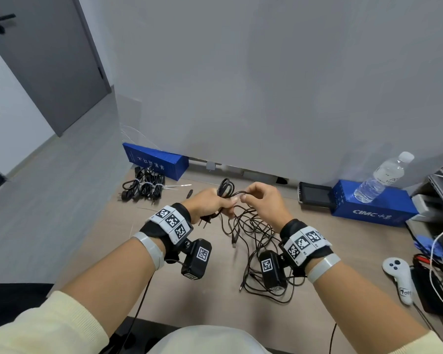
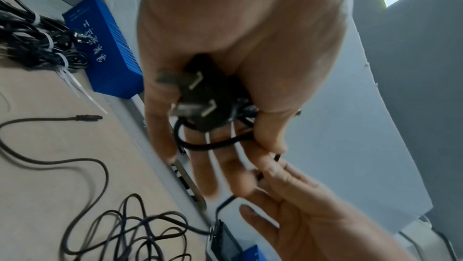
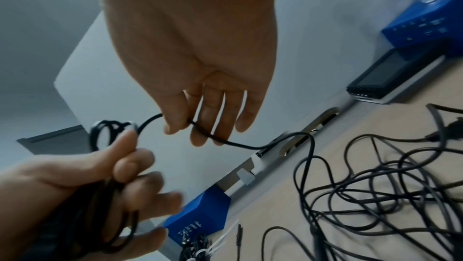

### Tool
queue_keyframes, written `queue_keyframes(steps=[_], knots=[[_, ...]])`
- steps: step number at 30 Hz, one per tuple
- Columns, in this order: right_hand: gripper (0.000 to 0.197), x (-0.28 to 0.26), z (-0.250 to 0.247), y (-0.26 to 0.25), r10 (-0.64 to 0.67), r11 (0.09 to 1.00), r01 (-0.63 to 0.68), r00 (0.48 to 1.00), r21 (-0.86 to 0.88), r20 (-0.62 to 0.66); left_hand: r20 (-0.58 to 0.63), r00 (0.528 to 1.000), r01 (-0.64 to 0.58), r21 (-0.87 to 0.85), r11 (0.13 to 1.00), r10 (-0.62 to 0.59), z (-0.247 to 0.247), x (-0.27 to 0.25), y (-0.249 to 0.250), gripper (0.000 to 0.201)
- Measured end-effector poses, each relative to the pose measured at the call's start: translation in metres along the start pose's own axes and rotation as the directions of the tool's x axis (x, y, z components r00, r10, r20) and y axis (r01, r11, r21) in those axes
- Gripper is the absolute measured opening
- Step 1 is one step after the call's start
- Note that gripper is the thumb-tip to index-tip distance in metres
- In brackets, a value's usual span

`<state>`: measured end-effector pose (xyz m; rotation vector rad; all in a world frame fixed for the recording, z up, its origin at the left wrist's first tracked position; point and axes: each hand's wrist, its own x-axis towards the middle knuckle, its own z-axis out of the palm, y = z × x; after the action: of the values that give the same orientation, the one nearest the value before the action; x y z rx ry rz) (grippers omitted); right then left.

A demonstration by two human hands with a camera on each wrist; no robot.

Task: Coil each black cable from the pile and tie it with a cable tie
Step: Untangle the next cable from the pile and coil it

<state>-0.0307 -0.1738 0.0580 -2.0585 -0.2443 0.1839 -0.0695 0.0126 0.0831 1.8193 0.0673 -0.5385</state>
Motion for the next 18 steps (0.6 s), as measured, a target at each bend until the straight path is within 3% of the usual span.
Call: queue_keyframes(steps=[3, 8, 12, 14, 18], knots=[[0.009, -0.001, -0.003, 0.01, 0.01, 1.0, -0.011, 0.998, 0.015, 0.058, 0.061, 0.998, 0.011, -0.206, 0.978, 0.002, -0.005, -0.002, -0.002, 0.03], [0.013, -0.003, -0.001, 0.022, 0.016, 0.995, 0.001, 0.987, -0.101, 0.162, 0.057, 0.99, -0.095, -0.396, 0.913, 0.127, -0.01, -0.002, 0.002, 0.028], [0.019, -0.005, 0.003, 0.011, -0.037, 0.99, 0.049, 0.995, -0.129, 0.095, -0.103, 0.992, -0.114, -0.404, 0.907, 0.079, -0.009, 0.0, -0.003, 0.019], [0.02, -0.006, 0.006, -0.002, -0.064, 0.986, 0.083, 0.989, -0.142, 0.132, -0.147, 0.986, -0.125, -0.38, 0.916, 0.073, -0.006, 0.004, -0.006, 0.032], [0.019, -0.008, 0.017, -0.019, -0.109, 0.98, 0.149, 0.959, -0.136, 0.263, -0.202, 0.975, -0.16, -0.318, 0.935, 0.098, 0.001, 0.007, -0.001, 0.021]])
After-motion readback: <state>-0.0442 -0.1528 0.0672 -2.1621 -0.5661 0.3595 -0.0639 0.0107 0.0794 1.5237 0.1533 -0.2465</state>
